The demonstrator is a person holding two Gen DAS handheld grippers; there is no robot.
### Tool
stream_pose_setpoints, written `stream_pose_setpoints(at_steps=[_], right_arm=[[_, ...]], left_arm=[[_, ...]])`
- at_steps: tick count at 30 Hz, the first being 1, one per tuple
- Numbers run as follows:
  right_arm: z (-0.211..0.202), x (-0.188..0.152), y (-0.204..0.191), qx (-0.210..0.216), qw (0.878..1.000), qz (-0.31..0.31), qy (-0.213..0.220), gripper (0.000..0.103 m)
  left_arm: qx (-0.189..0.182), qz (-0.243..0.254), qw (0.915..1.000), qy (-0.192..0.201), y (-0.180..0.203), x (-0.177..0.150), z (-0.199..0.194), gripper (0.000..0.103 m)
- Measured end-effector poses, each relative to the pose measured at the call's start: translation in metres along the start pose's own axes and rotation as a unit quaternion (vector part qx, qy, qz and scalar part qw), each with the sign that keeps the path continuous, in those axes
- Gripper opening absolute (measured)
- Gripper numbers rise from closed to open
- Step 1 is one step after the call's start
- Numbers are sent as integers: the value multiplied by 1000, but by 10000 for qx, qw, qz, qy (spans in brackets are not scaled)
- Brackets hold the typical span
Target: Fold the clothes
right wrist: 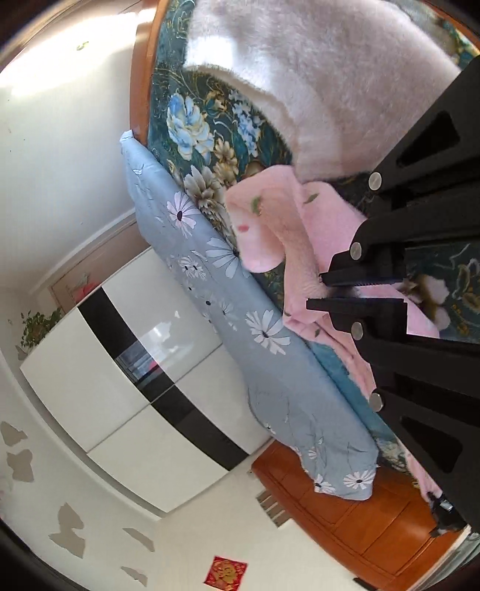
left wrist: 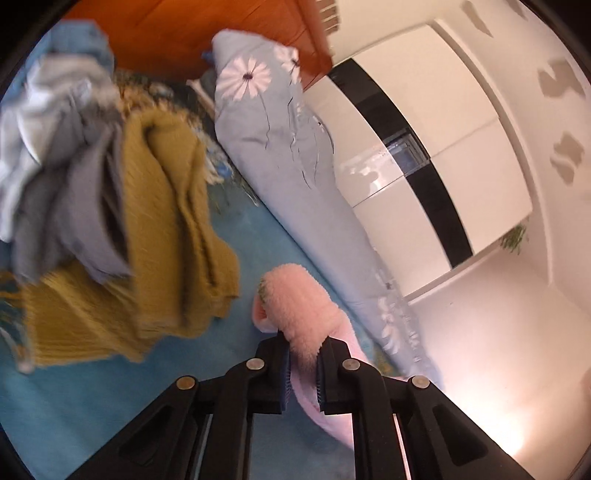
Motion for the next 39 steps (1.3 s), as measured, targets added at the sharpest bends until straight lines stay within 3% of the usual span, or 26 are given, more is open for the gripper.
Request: stream_pose_setpoints(at_steps=[3, 6, 10, 14, 16, 18, 21, 24, 28, 31, 32, 33, 34, 36, 39], right_arm=[[-9, -54, 29, -160, 9982, 41, -579, 5], [-13, -103, 63, -351, 9939, 281, -1009, 5], [-10, -139, 89, -860, 9857, 327, -1412, 5], [-18, -139, 91, -1224, 9813, 107, -1485, 9], [-30, -128, 84, -1485, 9802, -293, -1275, 18], [-43, -113, 72, -1672, 9774, -814, -1001, 34], [-41, -99, 50, -1656, 9705, -1530, -851, 42], [-3, -102, 35, -1490, 9613, -2009, -1157, 48], [51, -122, 51, -1670, 9415, -2271, -1846, 48], [70, -133, 69, -1892, 9314, -2313, -2078, 48], [72, -135, 74, -1947, 9299, -2291, -2118, 45], [73, -137, 78, -1999, 9290, -2265, -2139, 28], [74, -138, 83, -2050, 9280, -2238, -2161, 18], [70, -132, 86, -1921, 9346, -2061, -2169, 10], [51, -101, 74, -1399, 9570, -1629, -1950, 8]], left_arm=[[336, 112, 9993, -84, -29, -19, -18, 11], [528, -283, 9974, -388, -71, -43, -21, 11], [774, -463, 9947, -492, -96, -61, -18, 11], [935, -355, 9923, -729, -99, -68, -13, 12], [1072, -242, 9909, -779, -100, -69, -17, 15], [1208, -128, 9891, -829, -100, -70, -22, 21], [1412, 42, 9858, -904, -101, -71, -29, 30], [1738, 317, 9815, -731, -93, -69, -50, 36], [1931, 598, 9778, -544, -84, -59, -74, 46], [2004, 818, 9753, -442, -78, -50, -92, 51], [1969, 864, 9758, -406, -74, -44, -96, 53], [1914, 899, 9766, -388, -68, -43, -97, 54], [1851, 936, 9775, -379, -61, -42, -97, 54], [1673, 1011, 9798, -412, -42, -45, -89, 54], [1319, 1099, 9838, -521, -16, -52, -74, 55]])
Point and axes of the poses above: each gripper's, at about its wrist camera, not at the fingertips, and z roughly the way its jaws point, y to its right, x to its top, the point moved 9 cm from there along z, roughly the way its jaws point, and after that the axes turned 4 degrees about z, right-handed, at the moved point
